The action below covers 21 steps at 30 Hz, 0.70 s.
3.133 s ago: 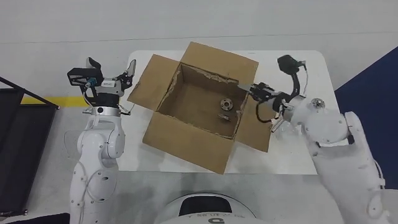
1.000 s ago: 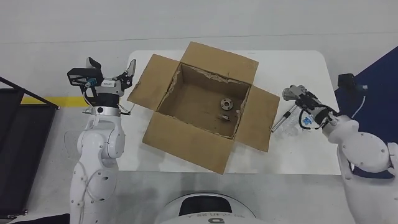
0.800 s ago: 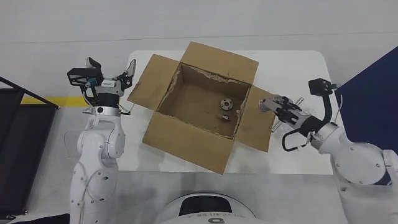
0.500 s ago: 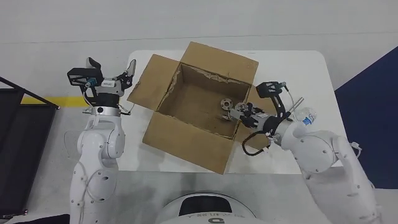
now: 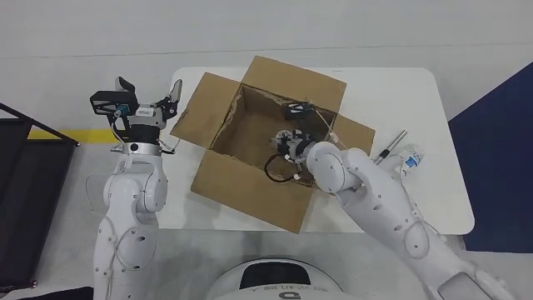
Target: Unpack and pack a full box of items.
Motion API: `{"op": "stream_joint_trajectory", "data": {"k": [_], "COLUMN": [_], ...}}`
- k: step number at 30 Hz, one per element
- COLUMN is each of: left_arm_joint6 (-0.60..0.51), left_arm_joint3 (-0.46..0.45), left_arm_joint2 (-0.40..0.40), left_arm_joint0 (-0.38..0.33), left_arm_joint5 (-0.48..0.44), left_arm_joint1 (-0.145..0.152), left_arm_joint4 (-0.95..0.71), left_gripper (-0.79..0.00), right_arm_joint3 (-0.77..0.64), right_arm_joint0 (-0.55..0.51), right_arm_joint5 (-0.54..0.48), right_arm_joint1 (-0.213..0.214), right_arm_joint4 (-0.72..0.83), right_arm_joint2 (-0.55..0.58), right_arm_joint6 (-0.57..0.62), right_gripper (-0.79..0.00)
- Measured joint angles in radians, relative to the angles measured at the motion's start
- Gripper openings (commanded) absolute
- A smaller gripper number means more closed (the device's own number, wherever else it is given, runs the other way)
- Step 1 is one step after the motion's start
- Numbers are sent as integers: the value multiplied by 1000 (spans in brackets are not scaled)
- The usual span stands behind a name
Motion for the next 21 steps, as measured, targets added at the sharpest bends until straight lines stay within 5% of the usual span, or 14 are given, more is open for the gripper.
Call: {"op": "stream_joint_trajectory", "data": {"k": [3, 4, 5, 13, 21], "left_arm_joint6": [0, 0, 0, 0, 0], "left_arm_joint3": [0, 0, 0, 0, 0], "left_arm_joint2": [0, 0, 0, 0, 0], "left_arm_joint0": [0, 0, 0, 0, 0], "left_arm_joint5": [0, 0, 0, 0, 0], "left_arm_joint1": [0, 0, 0, 0, 0], "left_arm_joint4": [0, 0, 0, 0, 0], "left_gripper": [0, 0, 0, 0, 0], "right_arm_joint3": [48, 54, 56, -146, -458], "right_arm_joint0": [44, 51, 56, -31, -299], "right_arm_joint5": [23, 28, 36, 86, -46], "right_arm_joint1": [-19, -22, -26, -3, 57], "right_arm_joint4": [22, 25, 27, 13, 126], "right_arm_joint2": [-32, -36, -38, 62, 399], "right_arm_joint6": [15, 16, 17, 53, 80], "right_gripper": [-465, -148, 0, 0, 0]}}
